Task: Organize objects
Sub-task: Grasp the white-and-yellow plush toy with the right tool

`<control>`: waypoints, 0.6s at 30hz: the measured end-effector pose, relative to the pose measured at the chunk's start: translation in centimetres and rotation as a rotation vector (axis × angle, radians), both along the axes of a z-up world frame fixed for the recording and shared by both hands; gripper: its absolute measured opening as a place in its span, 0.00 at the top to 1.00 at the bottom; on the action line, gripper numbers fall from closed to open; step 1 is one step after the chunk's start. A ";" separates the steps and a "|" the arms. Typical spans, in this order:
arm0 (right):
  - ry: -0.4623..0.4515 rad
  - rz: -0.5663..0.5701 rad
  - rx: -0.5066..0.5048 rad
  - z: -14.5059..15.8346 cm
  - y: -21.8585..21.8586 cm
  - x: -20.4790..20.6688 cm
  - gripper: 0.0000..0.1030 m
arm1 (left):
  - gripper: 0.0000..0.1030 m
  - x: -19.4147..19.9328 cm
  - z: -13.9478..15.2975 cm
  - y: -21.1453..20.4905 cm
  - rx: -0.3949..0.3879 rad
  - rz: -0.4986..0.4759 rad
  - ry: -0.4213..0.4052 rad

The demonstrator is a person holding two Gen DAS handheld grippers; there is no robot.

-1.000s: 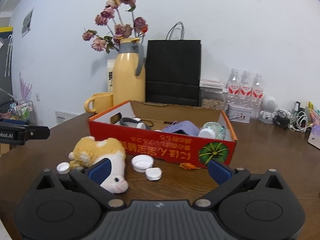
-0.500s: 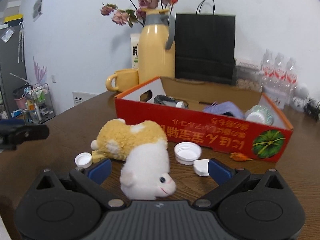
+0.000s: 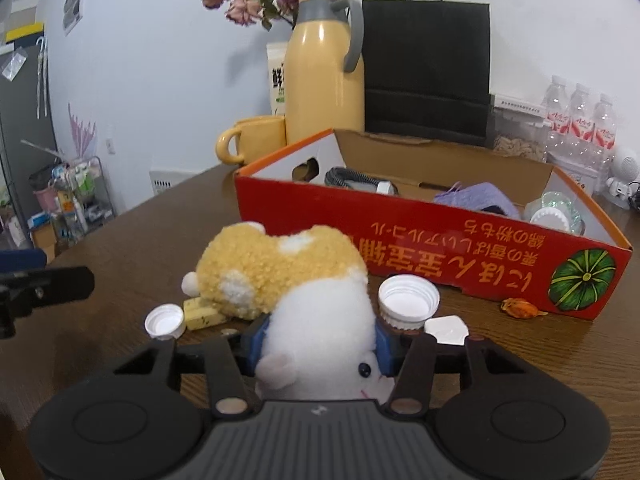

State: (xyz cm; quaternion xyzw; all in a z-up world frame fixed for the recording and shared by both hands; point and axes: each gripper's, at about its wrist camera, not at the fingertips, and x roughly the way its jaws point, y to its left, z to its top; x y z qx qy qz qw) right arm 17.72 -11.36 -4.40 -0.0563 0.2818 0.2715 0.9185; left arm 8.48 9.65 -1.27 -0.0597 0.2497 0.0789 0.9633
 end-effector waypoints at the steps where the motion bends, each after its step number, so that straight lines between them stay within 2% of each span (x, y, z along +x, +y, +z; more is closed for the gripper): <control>1: -0.004 0.001 0.001 0.0 0.0 0.0 0.52 | 0.00 0.0 0.0 0.0 0.001 -0.002 0.001; 10: -0.071 0.005 0.033 0.7 -0.6 -1.0 0.52 | 0.00 0.2 -0.7 -0.5 0.001 -0.006 0.019; 18: -0.119 -0.047 0.053 1.2 -3.5 -1.7 0.52 | 0.00 1.4 -1.7 -2.4 0.014 -0.048 0.065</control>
